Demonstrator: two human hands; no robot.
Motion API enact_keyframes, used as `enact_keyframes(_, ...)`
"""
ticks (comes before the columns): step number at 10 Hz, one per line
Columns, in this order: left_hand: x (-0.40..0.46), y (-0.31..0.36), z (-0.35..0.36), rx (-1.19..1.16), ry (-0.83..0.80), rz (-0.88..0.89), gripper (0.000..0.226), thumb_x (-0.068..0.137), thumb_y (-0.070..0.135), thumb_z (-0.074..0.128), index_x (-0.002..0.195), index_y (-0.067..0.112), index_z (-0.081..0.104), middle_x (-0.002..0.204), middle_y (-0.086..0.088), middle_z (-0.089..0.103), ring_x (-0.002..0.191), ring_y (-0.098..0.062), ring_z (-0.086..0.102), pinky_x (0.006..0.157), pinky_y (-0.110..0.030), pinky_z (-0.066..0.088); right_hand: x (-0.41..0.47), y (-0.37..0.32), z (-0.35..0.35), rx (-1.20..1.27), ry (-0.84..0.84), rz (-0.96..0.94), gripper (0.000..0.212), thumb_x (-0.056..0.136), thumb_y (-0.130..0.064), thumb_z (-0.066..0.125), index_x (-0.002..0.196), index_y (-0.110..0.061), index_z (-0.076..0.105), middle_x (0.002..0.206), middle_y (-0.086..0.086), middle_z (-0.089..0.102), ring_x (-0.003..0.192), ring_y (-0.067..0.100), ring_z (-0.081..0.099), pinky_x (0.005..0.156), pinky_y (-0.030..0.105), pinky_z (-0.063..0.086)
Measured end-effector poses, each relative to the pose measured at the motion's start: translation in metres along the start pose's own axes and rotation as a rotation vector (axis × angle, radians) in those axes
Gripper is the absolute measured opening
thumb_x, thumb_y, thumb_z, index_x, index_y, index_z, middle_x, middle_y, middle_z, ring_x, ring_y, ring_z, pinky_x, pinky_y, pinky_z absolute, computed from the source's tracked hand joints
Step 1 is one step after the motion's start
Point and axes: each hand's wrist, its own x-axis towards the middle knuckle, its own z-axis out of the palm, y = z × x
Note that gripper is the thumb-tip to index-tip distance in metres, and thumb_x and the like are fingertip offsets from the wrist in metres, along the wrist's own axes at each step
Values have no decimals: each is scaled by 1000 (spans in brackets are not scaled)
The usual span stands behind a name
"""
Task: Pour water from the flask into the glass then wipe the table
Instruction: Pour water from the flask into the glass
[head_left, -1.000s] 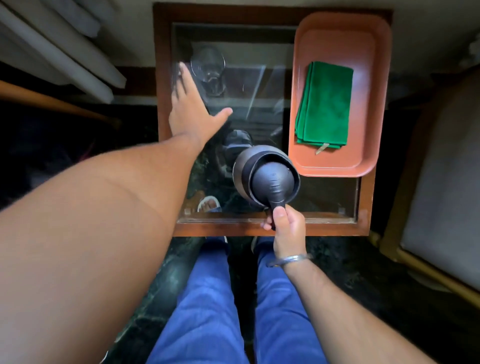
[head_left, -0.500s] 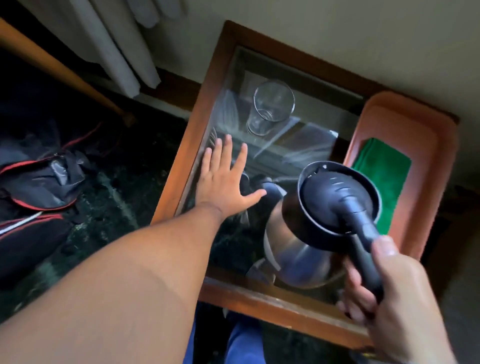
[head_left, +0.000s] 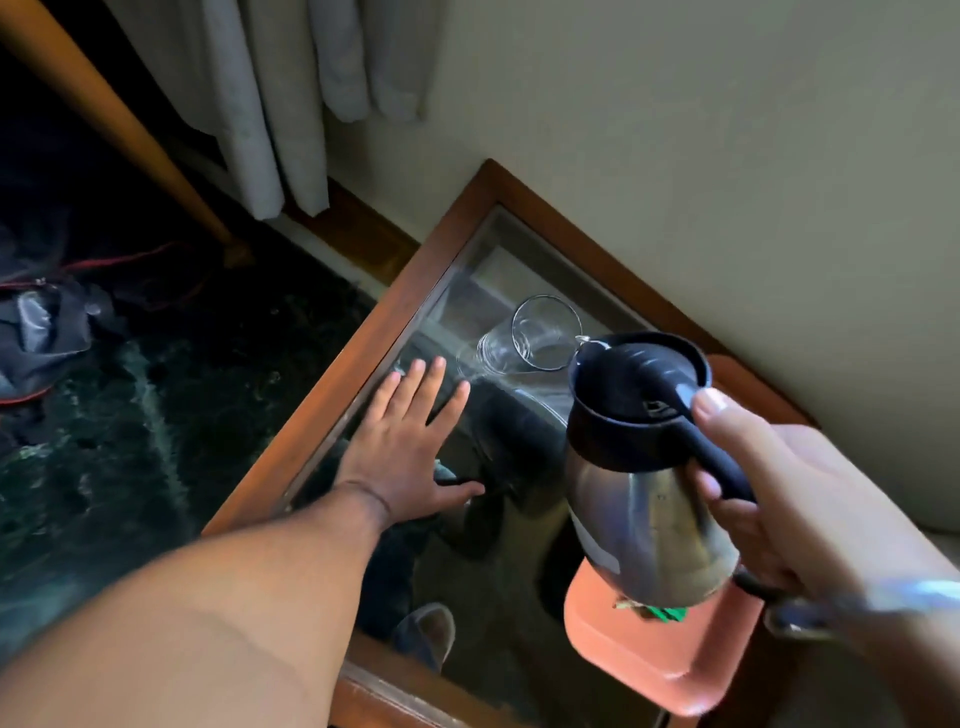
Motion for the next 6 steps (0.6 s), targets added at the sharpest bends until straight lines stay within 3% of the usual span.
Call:
enact_keyframes(1,0,1,1,-4,-11,-6,120,72,96,31,160,17,11,167,-21,2,154,-37,1,125,-51,0,32,-105,-1,-262,239,74,63,60,-78,49,49,-16,53,35,-6,29,28,11,18,38,11,17)
enact_keyframes(2,1,0,2,-27,-14,-10,121,71,96,33,161,18,11,167,-20,-2,154,-36,-2,125,-51,0,38,-134,13,-355,111,-58,58,67,-72,47,47,-17,52,36,-5,30,28,13,21,38,13,20)
enact_keyframes(5,3,0,3,-62,-9,-7,123,68,96,36,160,19,12,167,-19,-4,155,-36,-1,125,-52,0,57,-171,19,-771,187,-86,62,87,-54,47,43,-11,50,29,-2,38,20,11,28,24,14,21)
enact_keyframes(6,2,0,3,-68,4,-3,121,69,95,36,160,18,15,166,-18,-4,155,-35,-1,125,-52,2,61,-180,18,-864,204,-107,62,88,-51,48,43,-10,51,30,0,41,21,12,32,33,21,28)
